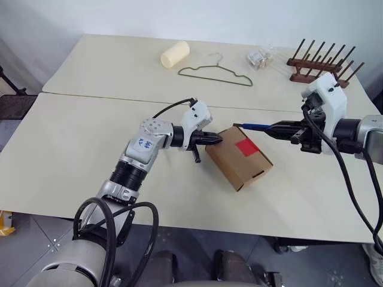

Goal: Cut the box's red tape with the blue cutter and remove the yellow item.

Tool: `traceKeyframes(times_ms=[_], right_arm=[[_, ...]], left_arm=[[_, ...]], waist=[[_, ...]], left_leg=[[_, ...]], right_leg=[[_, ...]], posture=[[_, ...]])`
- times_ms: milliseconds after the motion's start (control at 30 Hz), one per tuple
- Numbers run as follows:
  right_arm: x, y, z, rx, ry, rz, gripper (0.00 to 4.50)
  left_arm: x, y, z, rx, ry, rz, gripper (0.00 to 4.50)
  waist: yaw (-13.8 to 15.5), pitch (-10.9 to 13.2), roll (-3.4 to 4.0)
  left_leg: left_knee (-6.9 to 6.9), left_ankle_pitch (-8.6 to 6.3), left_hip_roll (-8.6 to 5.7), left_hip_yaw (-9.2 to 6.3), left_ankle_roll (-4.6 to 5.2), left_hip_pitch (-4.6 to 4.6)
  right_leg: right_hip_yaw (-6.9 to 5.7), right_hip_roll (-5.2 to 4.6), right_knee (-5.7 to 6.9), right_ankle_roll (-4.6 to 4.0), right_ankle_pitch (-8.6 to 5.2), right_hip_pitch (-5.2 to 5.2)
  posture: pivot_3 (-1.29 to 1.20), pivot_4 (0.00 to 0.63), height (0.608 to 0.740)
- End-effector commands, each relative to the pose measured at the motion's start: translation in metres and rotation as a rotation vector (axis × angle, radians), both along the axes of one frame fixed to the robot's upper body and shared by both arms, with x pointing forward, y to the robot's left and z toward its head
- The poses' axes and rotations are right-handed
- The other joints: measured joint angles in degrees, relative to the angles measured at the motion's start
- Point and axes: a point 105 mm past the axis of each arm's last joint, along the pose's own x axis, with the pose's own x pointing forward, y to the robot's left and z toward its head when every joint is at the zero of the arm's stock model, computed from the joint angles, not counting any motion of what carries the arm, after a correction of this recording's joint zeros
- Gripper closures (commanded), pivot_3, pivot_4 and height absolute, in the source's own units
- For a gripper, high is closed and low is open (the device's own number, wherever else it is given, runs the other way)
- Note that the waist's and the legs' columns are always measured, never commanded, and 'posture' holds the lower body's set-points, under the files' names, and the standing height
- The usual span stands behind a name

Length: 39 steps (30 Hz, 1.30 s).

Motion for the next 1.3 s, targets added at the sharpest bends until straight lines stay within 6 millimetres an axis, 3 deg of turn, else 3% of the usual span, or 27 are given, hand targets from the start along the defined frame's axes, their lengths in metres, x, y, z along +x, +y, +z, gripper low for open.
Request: traceKeyframes(times_ms=[33, 500, 1300], right_arm=[[0.001, -0.008, 0.013, 0.007, -0.053, -0.035, 4.37], [0.002, -0.009, 0.002, -0.016, -0.025, -0.053, 4.37], [0.002, -0.014, -0.013, -0.049, 0.022, -0.067, 4.37]], left_arm=[[-0.003, -0.01, 0.022, -0.024, -0.055, -0.035, 4.5], [-0.008, -0.025, -0.019, 0.102, 0.063, -0.033, 4.5], [-0.011, -0.022, -0.018, 0.113, 0.076, -0.03, 4.5]], waist=[[0.0, 0.0, 0.0], [-0.1, 0.0, 0.0], [-0.1, 0.0, 0.02]], left_leg=[[0.0, 0.0, 0.0, 0.0, 0.0, 0.0], [0.02, 0.0, 0.0, 0.02, 0.0, 0.02], [0.06, 0.0, 0.01, 0.02, -0.01, 0.05]], right_leg=[[0.0, 0.0, 0.0, 0.0, 0.0, 0.0], [0.01, 0.01, 0.04, 0.0, 0.0, -0.01], [0.02, 0.01, 0.08, 0.0, 0.0, 0.02]], posture=[[0.0, 0.15, 0.74], [0.0, 0.15, 0.74], [0.0, 0.15, 0.74]])
